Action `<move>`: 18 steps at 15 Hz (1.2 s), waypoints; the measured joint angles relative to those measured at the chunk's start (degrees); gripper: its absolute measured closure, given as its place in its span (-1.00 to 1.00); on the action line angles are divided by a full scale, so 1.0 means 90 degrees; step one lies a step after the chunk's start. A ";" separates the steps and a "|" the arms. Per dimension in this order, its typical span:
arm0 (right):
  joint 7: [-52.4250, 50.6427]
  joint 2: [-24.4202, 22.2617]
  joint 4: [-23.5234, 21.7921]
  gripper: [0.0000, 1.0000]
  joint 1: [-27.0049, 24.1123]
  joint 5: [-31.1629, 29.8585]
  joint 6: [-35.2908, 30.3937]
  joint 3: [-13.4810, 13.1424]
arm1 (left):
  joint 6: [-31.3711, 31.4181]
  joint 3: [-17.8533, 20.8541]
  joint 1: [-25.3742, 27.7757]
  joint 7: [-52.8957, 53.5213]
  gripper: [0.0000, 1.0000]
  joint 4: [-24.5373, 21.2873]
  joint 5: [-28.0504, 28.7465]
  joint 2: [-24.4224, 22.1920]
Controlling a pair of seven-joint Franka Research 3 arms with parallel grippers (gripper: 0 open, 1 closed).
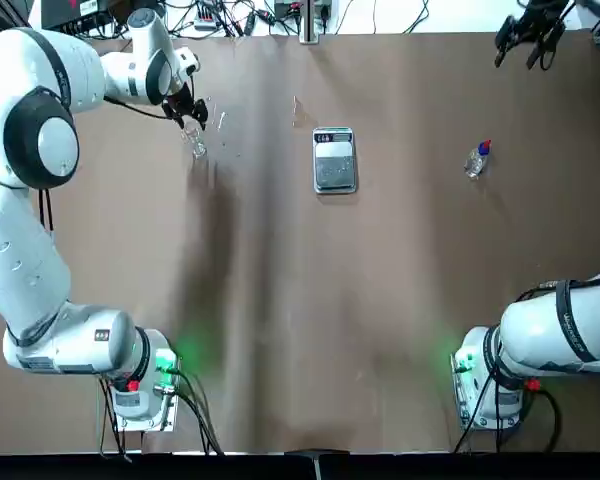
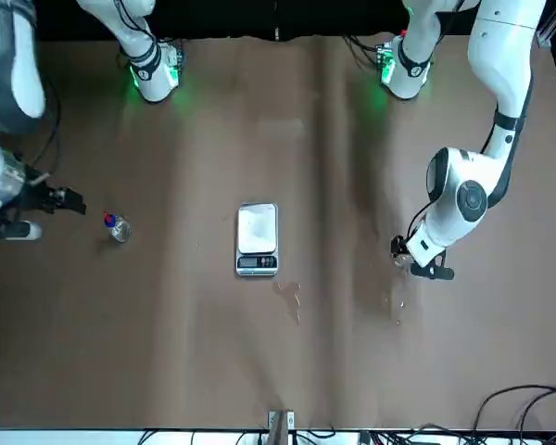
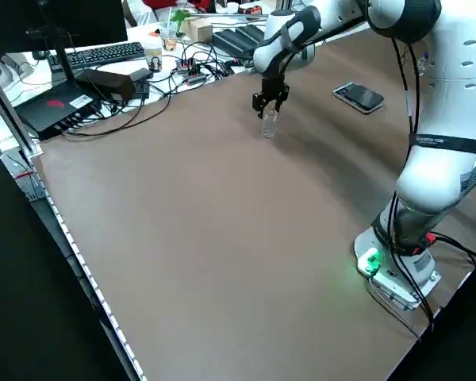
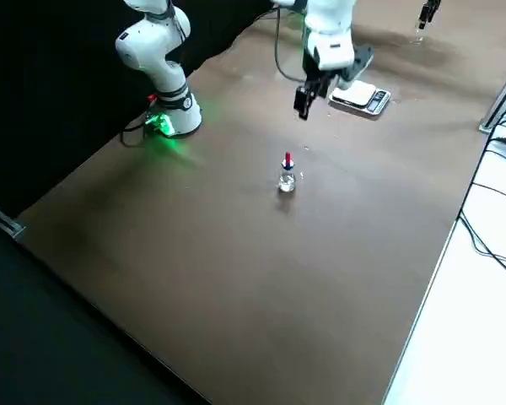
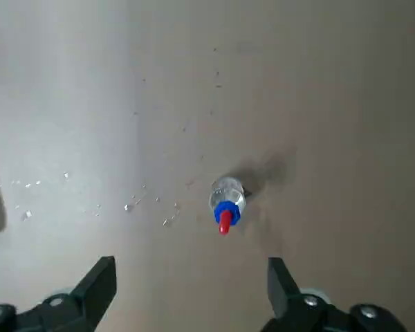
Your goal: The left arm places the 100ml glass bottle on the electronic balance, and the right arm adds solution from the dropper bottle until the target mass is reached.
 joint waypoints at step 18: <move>-0.0030 -0.0082 -0.2566 -0.40 -0.0262 -0.0327 0.2409 -0.0015 | 0.0002 -0.0004 -0.0008 -0.0172 -0.01 -0.0055 0.0000 -0.0137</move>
